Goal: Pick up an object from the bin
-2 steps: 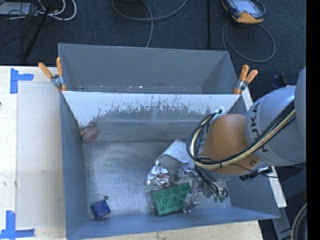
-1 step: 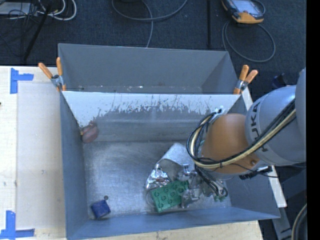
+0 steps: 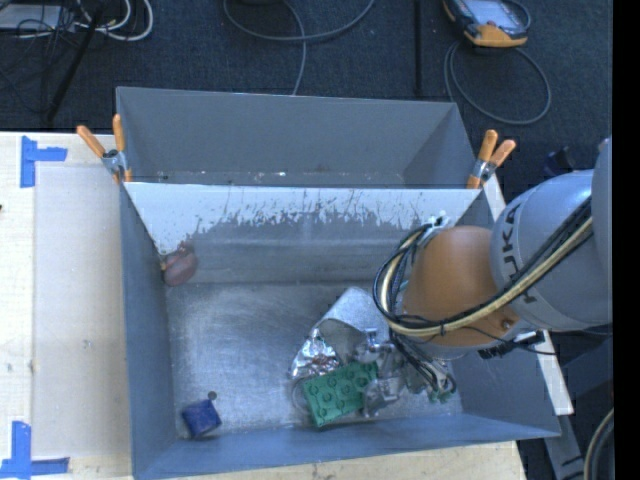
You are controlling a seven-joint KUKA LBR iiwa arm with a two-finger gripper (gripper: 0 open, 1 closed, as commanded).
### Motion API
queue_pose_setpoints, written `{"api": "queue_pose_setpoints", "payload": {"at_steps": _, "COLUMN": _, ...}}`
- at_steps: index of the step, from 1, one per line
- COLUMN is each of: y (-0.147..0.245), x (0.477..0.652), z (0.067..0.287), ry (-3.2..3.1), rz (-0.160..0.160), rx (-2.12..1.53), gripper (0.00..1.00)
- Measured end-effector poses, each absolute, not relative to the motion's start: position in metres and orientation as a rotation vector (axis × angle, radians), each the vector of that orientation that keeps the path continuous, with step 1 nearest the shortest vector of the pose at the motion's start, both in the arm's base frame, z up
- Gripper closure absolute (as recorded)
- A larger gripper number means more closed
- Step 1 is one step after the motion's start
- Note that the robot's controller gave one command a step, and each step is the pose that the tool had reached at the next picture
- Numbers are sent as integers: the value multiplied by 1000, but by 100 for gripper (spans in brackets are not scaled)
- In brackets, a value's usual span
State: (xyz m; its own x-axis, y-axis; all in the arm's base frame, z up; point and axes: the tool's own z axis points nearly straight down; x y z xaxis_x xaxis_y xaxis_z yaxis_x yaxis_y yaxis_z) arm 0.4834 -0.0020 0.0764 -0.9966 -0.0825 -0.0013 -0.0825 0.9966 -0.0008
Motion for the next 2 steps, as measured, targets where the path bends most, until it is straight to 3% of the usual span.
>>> {"api": "queue_pose_setpoints", "payload": {"at_steps": 1, "y": -1, "x": 483, "z": 79, "ry": 3140, "rz": -1, "rx": -142, "gripper": 100}}
{"api": "queue_pose_setpoints", "payload": {"at_steps": 2, "y": -1, "x": 484, "z": 130, "ry": 3135, "rz": -1, "rx": -153, "gripper": 100}}
